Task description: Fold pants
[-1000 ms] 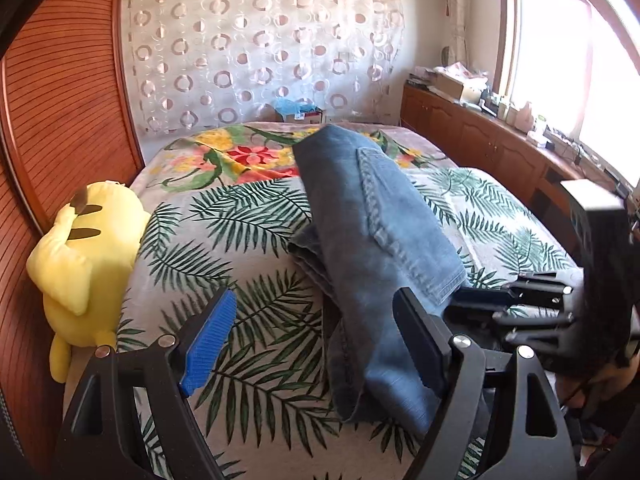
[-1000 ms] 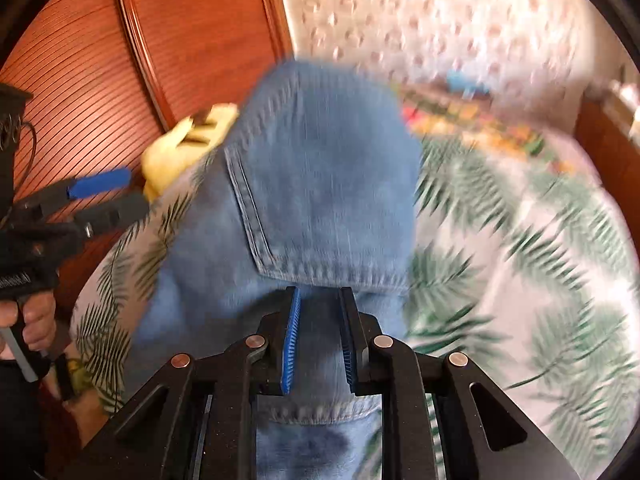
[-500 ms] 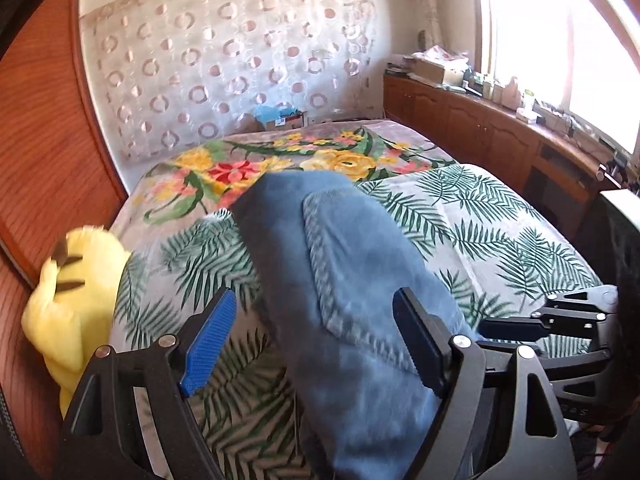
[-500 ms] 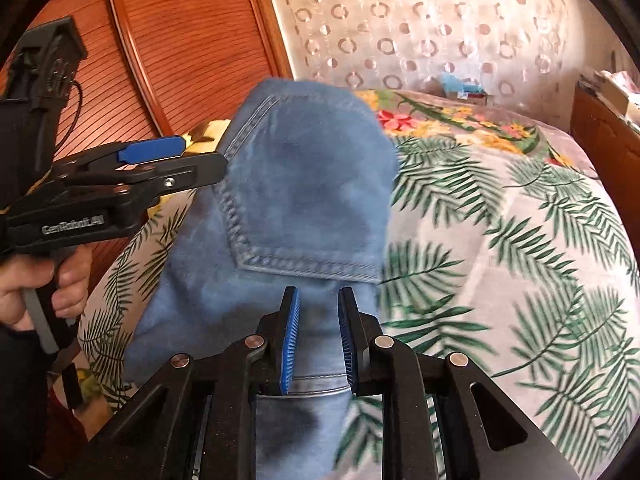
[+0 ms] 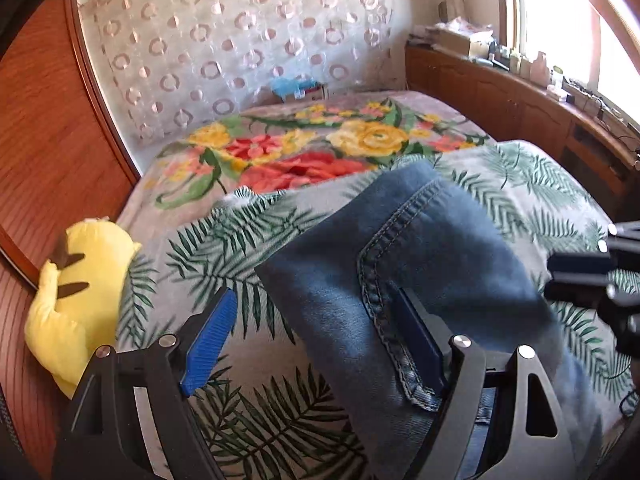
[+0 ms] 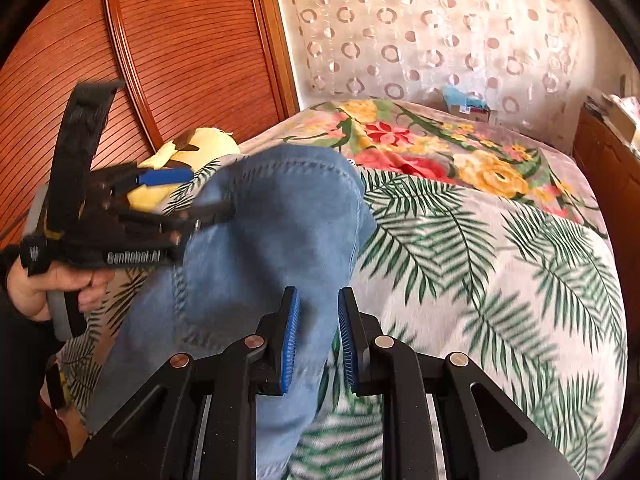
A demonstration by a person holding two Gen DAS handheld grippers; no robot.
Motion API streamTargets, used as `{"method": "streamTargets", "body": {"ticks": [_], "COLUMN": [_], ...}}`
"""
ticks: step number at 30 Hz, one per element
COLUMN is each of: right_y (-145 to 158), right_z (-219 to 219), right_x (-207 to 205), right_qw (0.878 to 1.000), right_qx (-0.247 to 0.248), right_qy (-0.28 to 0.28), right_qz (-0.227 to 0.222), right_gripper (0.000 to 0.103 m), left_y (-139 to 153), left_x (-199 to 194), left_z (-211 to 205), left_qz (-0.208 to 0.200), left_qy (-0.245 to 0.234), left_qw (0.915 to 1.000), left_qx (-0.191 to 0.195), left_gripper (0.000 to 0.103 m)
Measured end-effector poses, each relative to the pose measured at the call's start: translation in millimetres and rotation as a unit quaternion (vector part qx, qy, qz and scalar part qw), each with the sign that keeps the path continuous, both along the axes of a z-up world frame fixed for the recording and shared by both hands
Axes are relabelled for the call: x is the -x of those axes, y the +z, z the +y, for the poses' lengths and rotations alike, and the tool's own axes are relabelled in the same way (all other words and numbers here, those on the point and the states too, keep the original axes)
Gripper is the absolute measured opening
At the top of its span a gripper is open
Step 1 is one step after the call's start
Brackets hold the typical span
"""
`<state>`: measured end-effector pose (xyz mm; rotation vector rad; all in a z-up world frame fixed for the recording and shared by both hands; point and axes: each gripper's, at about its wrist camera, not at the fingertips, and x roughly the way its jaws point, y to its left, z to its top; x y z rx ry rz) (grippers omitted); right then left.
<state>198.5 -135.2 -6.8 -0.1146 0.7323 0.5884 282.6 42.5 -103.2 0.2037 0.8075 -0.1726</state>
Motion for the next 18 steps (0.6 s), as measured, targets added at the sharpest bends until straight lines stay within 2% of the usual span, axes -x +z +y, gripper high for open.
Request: {"method": "streamTargets", "body": {"ticks": [3, 5, 7, 10, 12, 14, 18], "right_y": [-7, -8, -7, -10, -13, -16, -24], "right_z": [7, 9, 9, 12, 13, 12, 12], "right_x": [-20, -32, -40, -53, -61, -69, -84], "right_qw": [1.000, 1.000, 1.000, 0.999, 0.999, 0.999, 0.999], "right_qx": [0.003, -0.003, -0.019, -0.015, -0.011, -0.014, -0.026], "right_qy": [0.004, 0.005, 0.011, 0.024, 0.026, 0.025, 0.027], "right_qz": [0.007, 0.012, 0.020, 0.023, 0.022, 0.023, 0.039], "right_gripper": [0.025, 0.035, 0.039, 0.043, 0.050, 0.064, 0.071], "left_y": [-11, -15, -19, -21, -23, -24, -27], "left_x": [-6, -8, -10, -11, -12, -12, -15], "left_z": [-2, -1, -1, 1, 2, 3, 4], "left_qz": [0.012, 0.017, 0.019, 0.022, 0.024, 0.025, 0.027], "left_qy": [-0.006, -0.007, -0.007, -0.008, -0.008, -0.008, -0.008], "left_qw": [0.9999, 0.9998, 0.9996, 0.9992, 0.9989, 0.9987, 0.9985], "left_qx": [0.001, 0.010, 0.021, 0.033, 0.038, 0.043, 0.048], "left_gripper": [0.082, 0.082, 0.082, 0.082, 0.082, 0.082, 0.082]}}
